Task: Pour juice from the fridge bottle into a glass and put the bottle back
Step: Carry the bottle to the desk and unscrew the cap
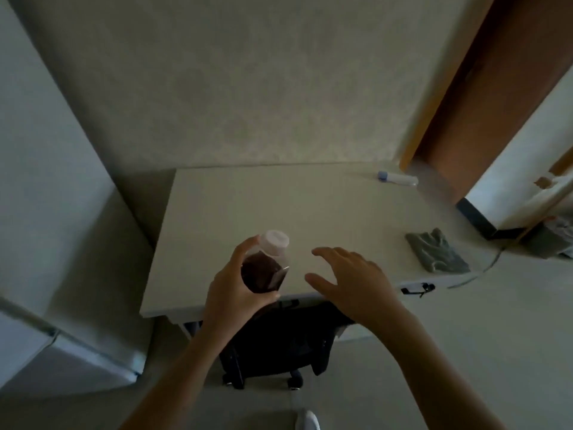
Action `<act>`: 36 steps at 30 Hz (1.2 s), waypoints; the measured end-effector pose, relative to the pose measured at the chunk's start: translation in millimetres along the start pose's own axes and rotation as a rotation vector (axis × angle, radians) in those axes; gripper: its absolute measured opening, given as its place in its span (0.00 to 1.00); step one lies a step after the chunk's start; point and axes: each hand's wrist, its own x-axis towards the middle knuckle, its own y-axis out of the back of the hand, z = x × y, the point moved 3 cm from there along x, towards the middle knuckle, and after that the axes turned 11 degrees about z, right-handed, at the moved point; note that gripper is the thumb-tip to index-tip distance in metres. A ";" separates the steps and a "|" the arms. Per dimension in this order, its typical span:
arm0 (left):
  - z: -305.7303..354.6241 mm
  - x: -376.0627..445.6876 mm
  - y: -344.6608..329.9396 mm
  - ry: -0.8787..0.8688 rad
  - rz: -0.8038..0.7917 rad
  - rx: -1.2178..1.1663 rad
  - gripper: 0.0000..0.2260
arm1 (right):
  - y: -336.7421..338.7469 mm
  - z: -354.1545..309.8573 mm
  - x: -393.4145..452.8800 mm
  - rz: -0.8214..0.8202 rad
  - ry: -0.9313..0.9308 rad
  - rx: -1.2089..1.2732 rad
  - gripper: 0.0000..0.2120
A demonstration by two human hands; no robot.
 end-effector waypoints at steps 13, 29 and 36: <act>-16.5 102.6 -38.8 0.094 0.173 0.138 0.37 | -10.7 -25.1 191.4 0.056 0.293 -0.006 0.27; -43.0 167.6 -53.5 0.086 0.274 0.112 0.39 | -25.6 -32.3 282.7 0.046 0.854 -0.059 0.15; -33.5 174.8 -57.3 0.083 0.273 0.092 0.41 | -9.9 -21.1 297.2 -0.023 1.123 -0.102 0.10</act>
